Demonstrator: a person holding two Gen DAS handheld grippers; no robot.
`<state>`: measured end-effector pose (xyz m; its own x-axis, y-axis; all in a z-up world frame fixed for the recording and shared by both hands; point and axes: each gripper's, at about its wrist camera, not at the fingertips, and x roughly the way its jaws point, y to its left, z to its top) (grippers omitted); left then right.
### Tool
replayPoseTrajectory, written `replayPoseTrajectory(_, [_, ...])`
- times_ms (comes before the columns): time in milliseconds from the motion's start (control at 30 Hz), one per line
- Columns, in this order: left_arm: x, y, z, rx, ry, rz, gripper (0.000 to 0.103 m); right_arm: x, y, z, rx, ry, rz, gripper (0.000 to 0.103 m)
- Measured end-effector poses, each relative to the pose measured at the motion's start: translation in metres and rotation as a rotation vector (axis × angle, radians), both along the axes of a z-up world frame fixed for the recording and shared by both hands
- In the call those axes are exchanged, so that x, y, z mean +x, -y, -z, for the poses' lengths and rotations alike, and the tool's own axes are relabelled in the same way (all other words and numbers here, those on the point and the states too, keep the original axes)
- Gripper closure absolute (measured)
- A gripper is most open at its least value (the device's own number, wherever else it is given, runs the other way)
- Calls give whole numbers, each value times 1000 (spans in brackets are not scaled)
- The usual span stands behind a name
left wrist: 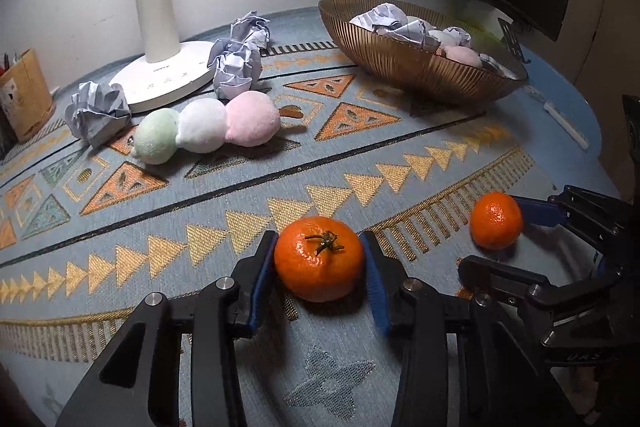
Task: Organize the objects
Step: 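Carry both oranges into the woven bowl and open both grippers, then move both grippers back toward the remaining paper balls and egg plush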
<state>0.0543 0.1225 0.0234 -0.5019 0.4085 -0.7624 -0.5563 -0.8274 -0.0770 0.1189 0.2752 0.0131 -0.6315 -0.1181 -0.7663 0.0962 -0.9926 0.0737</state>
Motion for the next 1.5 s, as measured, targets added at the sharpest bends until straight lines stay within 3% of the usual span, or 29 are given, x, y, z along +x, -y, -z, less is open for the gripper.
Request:
replayPoseTrajectory(67, [4,-1,-1,-1,-13,-13,65,3,-6,-4,-22,-24,22,41])
replayPoseTrajectory(100, [6,0,-3,9,-22,-22,65,3,-8,-4,-43,-23,10,59])
replayPoseTrajectory(133, [7,1,-5,25,-24,-29,65,3,-8,-3,-44,-11,3,65])
replayPoseTrajectory(200, [10,0,-10,48,-22,-37,65,4,-4,-5,-30,-13,-12,65])
replayPoseTrajectory(300, [15,-11,-32,61,-61,-18,65,6,-16,-16,-127,-23,-26,66])
replayPoseTrajectory(367, [18,-23,-56,70,-109,17,65,8,-35,-40,-165,-81,1,66])
replayPoseTrajectory(467, [14,-49,-94,92,-182,71,65,7,-71,-92,-144,-227,88,66])
replayPoseTrajectory(567, [-8,-77,-120,146,-198,111,65,-6,-107,-132,-128,-318,185,65])
replayPoseTrajectory(733, [-47,-123,-131,217,-179,154,65,-51,-151,-151,-104,-333,376,65])
replayPoseTrajectory(833, [-63,-141,-126,230,-155,177,65,-82,-170,-138,-162,-271,383,64])
replayPoseTrajectory(867, [-67,-146,-122,234,-133,201,60,-92,-174,-133,-161,-232,394,59])
replayPoseTrajectory(933, [-70,-148,-116,213,-106,179,23,-93,-183,-124,-158,-183,433,56])
replayPoseTrajectory(1100, [-52,-96,-117,268,-131,90,21,-65,-172,-116,-158,-193,395,54])
replayPoseTrajectory(1167, [-40,-64,-124,294,-152,55,20,-44,-157,-124,-151,-264,384,53])
replayPoseTrajectory(1267, [-18,-12,-134,280,-207,-13,13,-20,-123,-140,-160,-347,321,42])
replayPoseTrajectory(1333, [-5,25,-138,269,-240,-92,2,-13,-96,-148,-181,-376,258,41])
replayPoseTrajectory(1400, [4,59,-140,271,-269,-175,1,-11,-67,-150,-192,-381,192,41])
replayPoseTrajectory(1500, [6,106,-131,312,-234,-264,1,-11,-22,-136,-185,-361,115,41])
